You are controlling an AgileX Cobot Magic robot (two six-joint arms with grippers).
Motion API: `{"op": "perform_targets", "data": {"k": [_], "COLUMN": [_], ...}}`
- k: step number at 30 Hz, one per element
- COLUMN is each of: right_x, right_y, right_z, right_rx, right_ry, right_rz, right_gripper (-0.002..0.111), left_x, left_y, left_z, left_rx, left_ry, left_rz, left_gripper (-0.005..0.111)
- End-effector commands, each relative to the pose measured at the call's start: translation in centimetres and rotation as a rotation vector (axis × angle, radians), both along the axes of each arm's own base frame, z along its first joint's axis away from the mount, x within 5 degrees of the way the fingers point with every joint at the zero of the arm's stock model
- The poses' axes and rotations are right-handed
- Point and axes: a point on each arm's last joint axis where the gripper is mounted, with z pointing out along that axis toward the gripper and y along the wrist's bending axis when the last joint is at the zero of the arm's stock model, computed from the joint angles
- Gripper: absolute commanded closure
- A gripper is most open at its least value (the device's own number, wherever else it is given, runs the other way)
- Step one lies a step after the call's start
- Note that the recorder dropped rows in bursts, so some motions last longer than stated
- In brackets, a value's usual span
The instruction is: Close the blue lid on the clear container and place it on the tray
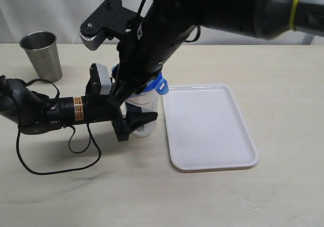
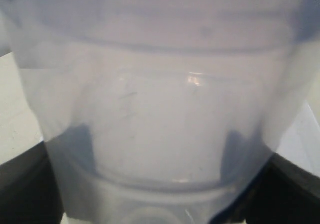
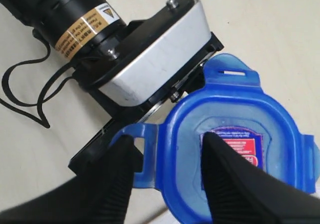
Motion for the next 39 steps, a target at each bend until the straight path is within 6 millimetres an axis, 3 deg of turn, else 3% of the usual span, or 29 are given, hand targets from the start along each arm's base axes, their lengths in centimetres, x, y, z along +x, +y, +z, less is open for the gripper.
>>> {"op": "perform_targets", "data": {"k": [1, 6, 14, 20, 24, 30, 39], "right_x": [0.0, 0.0, 0.6, 0.6, -0.3, -0.6, -0.4], "right_y": [-0.1, 0.0, 0.2, 0.3, 1.4, 2.0, 2.1], "right_z": [-0.5, -1.3, -3.4, -4.8, -5.4, -7.7, -9.5], "right_rx": [-0.033, -0.062, -0.116, -0.276, -0.37, -0.476, -0.523], "right_ry": [0.02, 0.049, 0.073, 0.027, -0.028, -0.004, 0.028], "right_rz": [0.006, 0.009, -0.003, 0.048, 0.104, 0.14, 0.142], "right_gripper": [0.066, 0.059, 0.062, 0.062, 0.062, 0.075, 0.075], "left_x": [0.1, 0.1, 0.1, 0.1, 0.1, 0.1, 0.1], "left_y": [0.0, 0.0, 0.0, 0.0, 0.0, 0.0, 0.0], "left_z": [0.1, 0.1, 0.1, 0.1, 0.2, 0.2, 0.2], "left_rx": [0.004, 0.004, 0.0, -0.005, -0.009, -0.011, -0.013], "left_ry": [-0.004, -0.004, -0.005, -0.006, -0.007, -0.007, -0.008], "left_rz": [-0.001, -0.001, -0.001, 0.002, 0.0, 0.0, 0.0], "left_gripper": [0.107, 0.107, 0.107, 0.107, 0.107, 0.107, 0.107]}}
